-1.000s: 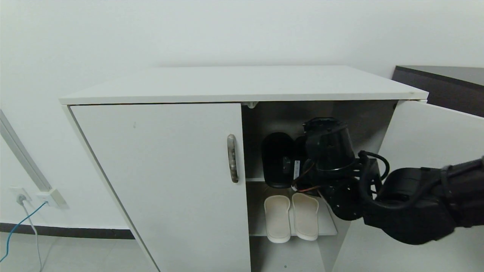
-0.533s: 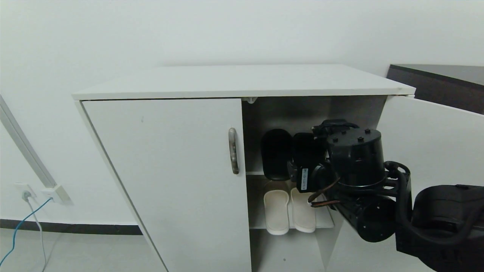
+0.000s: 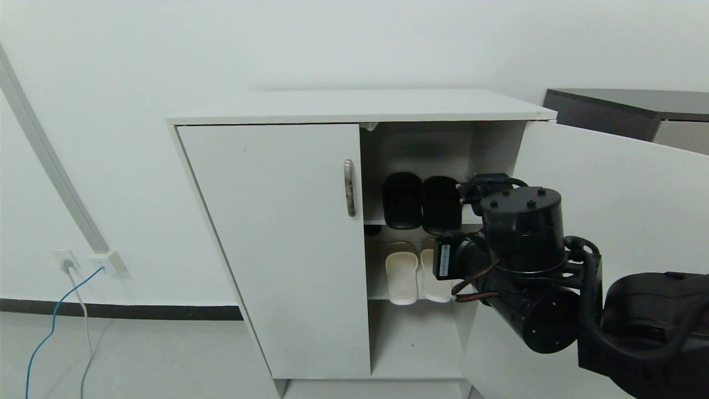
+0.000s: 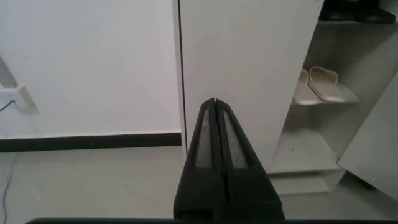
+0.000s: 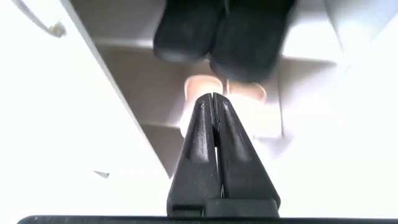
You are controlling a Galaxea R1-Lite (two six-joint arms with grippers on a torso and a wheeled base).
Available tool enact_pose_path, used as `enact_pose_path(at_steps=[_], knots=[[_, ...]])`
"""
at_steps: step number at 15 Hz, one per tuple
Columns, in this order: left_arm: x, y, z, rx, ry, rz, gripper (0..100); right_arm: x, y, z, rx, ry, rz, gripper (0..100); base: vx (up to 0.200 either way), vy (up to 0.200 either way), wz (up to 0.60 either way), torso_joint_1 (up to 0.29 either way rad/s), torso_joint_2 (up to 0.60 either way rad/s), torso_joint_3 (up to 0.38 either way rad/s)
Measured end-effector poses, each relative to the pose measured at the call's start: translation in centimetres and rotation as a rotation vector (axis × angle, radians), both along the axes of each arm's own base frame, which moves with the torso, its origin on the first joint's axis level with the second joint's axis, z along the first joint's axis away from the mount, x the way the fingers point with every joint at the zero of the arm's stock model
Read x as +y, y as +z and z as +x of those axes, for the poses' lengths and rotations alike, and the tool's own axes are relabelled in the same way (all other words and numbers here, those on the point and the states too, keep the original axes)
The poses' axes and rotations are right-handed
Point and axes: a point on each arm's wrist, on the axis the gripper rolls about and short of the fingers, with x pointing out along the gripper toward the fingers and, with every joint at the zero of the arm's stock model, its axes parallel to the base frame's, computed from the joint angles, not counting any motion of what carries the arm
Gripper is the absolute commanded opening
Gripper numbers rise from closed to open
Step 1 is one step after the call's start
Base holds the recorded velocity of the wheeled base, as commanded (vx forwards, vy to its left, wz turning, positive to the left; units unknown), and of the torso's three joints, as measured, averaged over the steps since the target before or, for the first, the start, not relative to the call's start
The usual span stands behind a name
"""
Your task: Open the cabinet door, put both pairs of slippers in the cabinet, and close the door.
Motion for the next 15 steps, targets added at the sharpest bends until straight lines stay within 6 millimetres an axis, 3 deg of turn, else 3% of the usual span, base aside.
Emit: enact_pose_path(at_steps=[2, 15], knots=[[0.0, 0.0, 0.0, 0.000, 0.000, 0.000, 0, 0.1, -0.2, 0.1, 0.005, 0.000, -0.006, 0, -0.200, 0.000, 0.00, 0.007, 0.00, 0.005], [0.0, 0.0, 0.0, 0.000, 0.000, 0.000, 0, 0.1, -2.4, 0.7, 0.054, 0.013, -0.066, 0, 0.000, 0.000, 0.00, 0.000, 0.00, 0.000]])
